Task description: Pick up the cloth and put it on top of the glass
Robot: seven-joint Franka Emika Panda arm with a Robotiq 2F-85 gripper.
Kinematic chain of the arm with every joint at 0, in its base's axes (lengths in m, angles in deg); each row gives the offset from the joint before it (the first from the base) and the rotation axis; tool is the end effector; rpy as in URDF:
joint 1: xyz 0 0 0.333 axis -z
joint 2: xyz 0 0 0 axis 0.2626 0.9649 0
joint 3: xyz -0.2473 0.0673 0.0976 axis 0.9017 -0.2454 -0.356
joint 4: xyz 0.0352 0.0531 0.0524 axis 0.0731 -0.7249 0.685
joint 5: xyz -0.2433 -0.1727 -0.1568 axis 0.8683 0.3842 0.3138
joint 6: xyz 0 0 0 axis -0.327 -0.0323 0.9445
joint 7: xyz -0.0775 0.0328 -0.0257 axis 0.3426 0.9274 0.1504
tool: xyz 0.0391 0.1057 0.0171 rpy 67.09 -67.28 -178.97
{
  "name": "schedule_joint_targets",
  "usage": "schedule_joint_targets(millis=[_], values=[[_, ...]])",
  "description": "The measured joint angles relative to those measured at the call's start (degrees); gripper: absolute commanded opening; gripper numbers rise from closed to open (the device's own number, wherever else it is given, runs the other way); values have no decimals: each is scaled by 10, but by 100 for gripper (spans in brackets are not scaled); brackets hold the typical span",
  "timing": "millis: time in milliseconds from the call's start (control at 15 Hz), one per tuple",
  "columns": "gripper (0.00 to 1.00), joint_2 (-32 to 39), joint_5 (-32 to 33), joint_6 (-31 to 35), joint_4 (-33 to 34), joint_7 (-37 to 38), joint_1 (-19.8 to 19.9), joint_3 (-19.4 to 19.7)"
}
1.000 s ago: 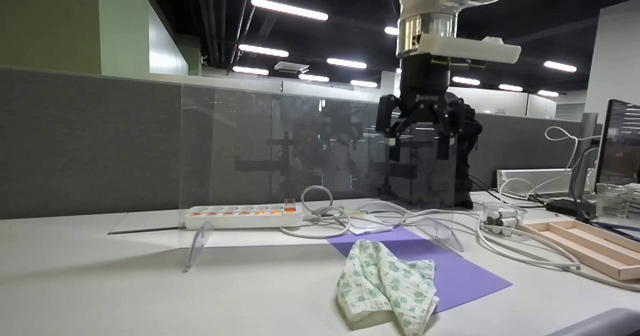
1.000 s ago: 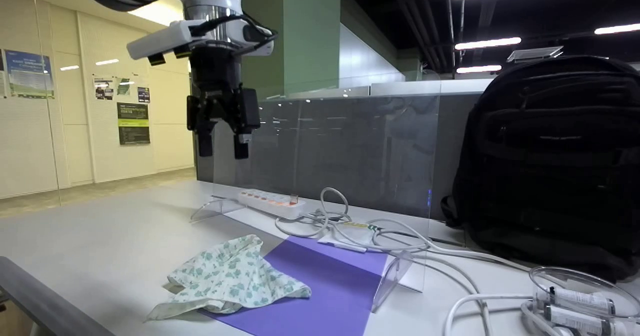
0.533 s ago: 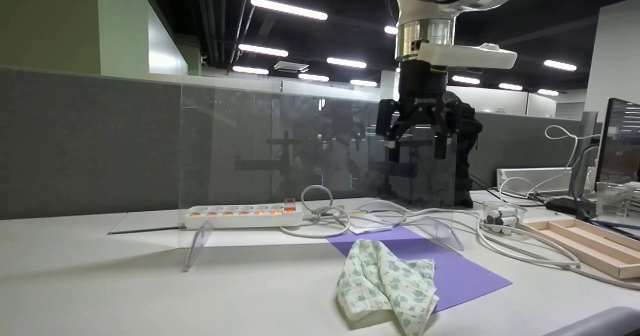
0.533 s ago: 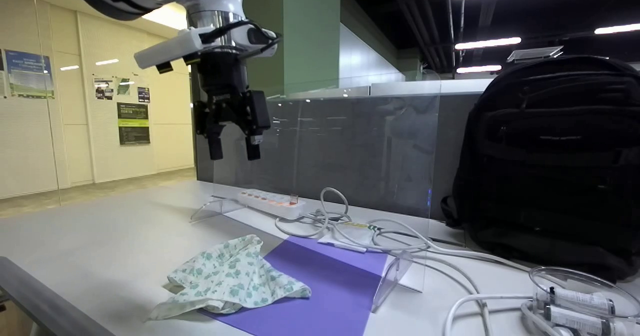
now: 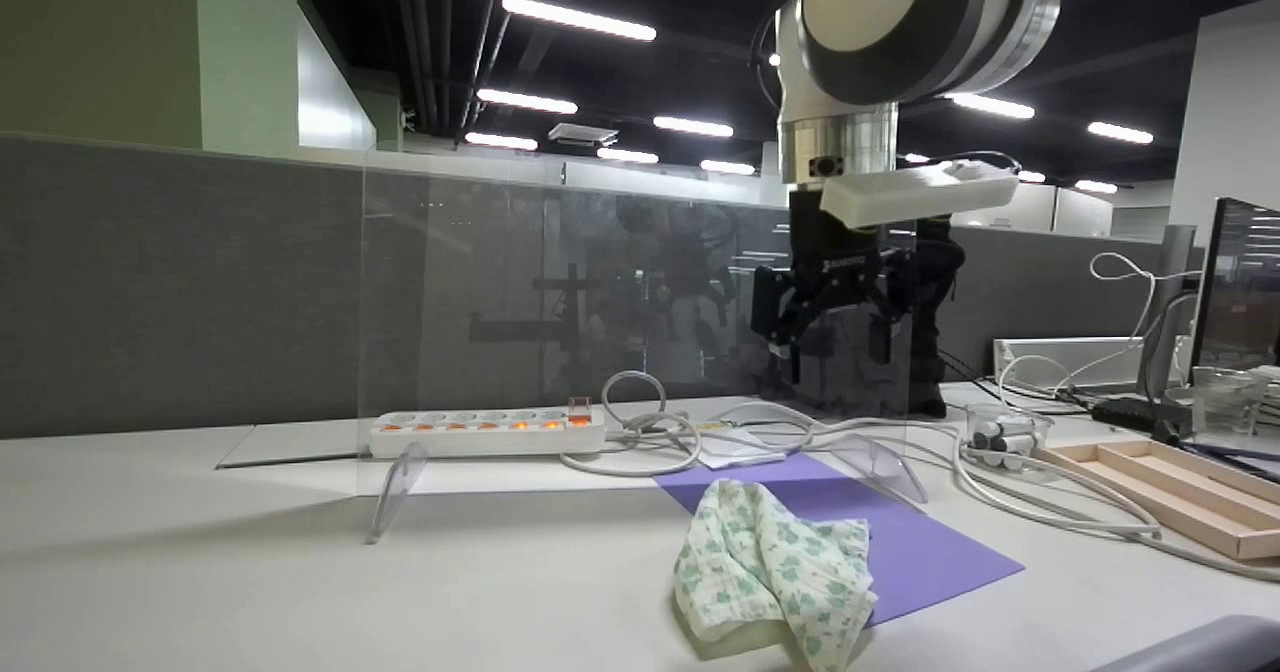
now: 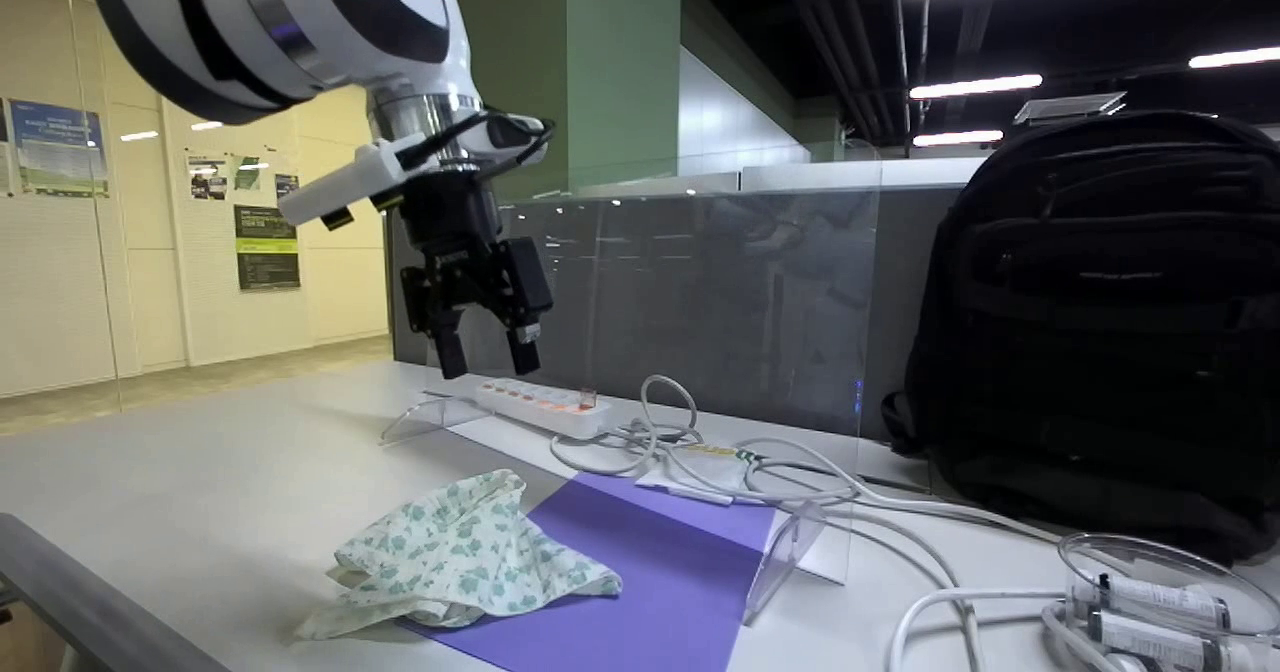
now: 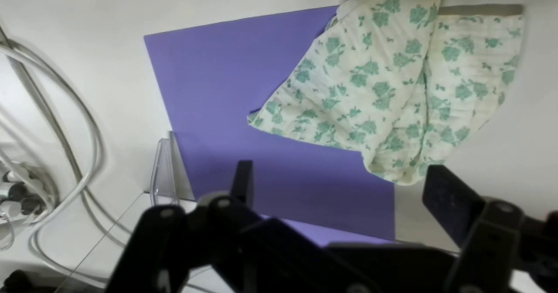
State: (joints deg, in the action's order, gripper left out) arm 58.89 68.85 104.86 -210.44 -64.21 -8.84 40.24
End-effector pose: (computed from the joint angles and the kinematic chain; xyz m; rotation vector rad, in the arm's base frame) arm 0.3821 0.0083 0.2880 2.9550 -0.1332 0.1746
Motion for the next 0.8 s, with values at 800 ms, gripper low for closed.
schedule_joint_targets(millis=[800], values=[[100,190,-117,87,24,-119,-45,27]])
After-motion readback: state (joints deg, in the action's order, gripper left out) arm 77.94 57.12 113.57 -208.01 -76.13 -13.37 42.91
